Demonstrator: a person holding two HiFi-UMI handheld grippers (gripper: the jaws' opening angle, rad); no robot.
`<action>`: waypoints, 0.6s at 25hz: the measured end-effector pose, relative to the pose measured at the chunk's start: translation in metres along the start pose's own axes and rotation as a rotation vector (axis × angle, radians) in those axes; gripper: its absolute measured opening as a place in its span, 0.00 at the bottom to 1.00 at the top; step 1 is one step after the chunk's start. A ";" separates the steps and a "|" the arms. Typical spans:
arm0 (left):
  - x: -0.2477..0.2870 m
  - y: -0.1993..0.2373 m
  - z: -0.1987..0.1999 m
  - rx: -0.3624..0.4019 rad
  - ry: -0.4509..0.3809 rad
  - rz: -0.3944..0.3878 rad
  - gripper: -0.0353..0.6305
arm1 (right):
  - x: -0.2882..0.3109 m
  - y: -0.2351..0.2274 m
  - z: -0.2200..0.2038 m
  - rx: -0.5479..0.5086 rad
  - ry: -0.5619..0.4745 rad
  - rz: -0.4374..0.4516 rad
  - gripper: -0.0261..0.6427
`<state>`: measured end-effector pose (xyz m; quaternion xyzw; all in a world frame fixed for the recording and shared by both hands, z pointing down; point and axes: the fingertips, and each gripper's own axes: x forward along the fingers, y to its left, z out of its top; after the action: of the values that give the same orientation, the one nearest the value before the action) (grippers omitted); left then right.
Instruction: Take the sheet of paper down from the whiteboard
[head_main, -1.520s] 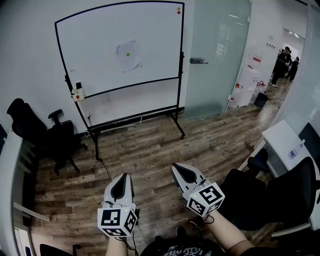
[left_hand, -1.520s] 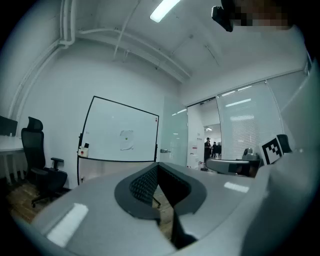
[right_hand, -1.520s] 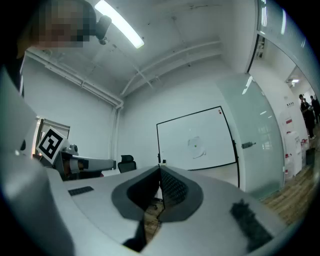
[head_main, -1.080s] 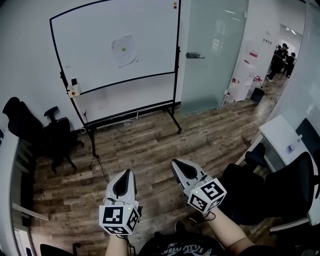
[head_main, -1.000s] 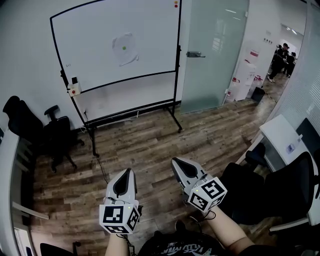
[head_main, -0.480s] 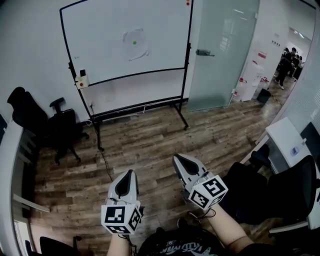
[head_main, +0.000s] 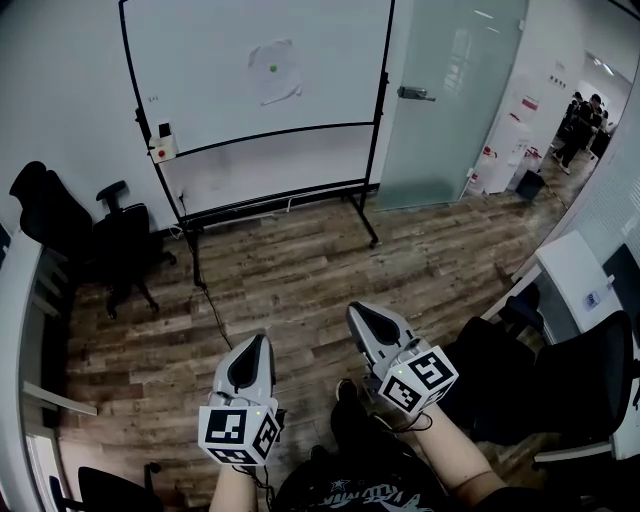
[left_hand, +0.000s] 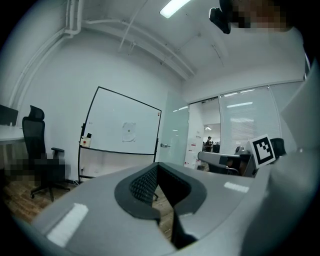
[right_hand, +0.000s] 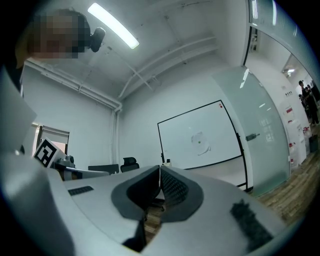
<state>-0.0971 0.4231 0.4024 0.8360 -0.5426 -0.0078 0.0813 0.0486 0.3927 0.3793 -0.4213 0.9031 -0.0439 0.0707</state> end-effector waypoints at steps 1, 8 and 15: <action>0.003 0.002 0.001 0.001 -0.001 0.006 0.06 | 0.005 -0.003 0.002 -0.010 -0.002 0.005 0.06; 0.038 0.023 0.008 0.033 -0.002 0.058 0.06 | 0.052 -0.033 0.004 0.005 -0.030 0.062 0.06; 0.107 0.049 0.015 0.049 0.013 0.085 0.06 | 0.107 -0.091 0.003 0.040 -0.046 0.073 0.06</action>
<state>-0.0991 0.3047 0.4027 0.8139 -0.5772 0.0144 0.0645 0.0495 0.2522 0.3792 -0.3876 0.9149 -0.0495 0.1015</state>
